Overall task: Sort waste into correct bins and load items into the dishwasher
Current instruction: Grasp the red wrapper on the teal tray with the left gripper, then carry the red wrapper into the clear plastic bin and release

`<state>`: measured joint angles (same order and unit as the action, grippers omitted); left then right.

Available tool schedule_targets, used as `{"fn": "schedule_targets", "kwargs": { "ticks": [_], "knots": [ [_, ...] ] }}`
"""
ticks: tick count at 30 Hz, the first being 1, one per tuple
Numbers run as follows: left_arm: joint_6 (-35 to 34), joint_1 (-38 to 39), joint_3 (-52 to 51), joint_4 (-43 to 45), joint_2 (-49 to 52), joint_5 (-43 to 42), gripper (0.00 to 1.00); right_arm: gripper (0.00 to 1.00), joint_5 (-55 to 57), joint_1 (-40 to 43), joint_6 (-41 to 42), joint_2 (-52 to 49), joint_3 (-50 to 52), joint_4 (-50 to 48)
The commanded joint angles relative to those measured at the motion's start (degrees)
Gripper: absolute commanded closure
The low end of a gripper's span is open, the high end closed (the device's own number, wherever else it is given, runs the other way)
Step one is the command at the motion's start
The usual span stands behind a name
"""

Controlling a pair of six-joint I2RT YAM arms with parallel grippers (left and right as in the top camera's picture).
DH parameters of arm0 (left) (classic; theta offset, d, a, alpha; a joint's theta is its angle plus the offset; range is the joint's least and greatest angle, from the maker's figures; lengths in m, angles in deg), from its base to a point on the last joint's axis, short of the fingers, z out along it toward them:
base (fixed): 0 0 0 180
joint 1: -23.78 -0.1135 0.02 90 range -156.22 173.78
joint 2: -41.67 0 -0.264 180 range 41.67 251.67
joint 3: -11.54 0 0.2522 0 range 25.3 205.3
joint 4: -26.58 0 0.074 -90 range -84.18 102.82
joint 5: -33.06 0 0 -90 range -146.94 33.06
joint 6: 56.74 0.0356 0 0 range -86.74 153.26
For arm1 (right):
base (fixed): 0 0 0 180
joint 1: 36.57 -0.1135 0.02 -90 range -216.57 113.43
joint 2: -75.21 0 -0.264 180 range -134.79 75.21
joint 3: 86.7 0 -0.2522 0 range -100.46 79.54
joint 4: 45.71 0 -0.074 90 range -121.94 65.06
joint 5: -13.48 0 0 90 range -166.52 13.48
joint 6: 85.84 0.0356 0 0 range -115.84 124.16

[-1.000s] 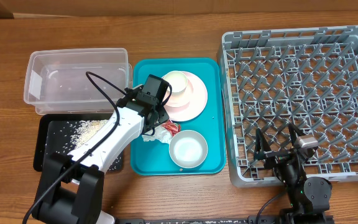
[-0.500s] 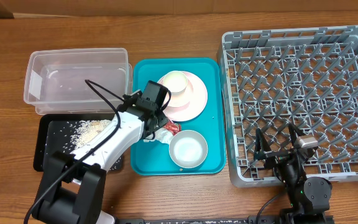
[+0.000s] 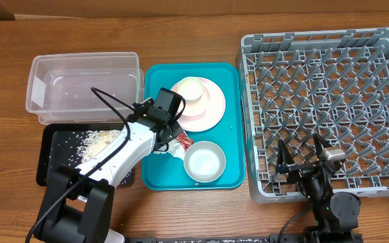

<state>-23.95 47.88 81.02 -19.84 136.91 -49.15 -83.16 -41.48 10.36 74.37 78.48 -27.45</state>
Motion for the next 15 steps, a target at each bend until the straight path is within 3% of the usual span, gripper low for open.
{"fn": "schedule_targets", "kwargs": {
  "ticks": [1,15],
  "knots": [
    [-0.7,-0.5,-0.1,0.6,-1.3,1.2,0.93,0.0,0.1,0.2,0.0,0.6,0.6,-0.3],
    [0.7,-0.5,0.2,-0.1,-3.5,1.2,0.96,0.0,0.1,0.2,0.0,0.6,0.6,-0.3]
  ]
}}
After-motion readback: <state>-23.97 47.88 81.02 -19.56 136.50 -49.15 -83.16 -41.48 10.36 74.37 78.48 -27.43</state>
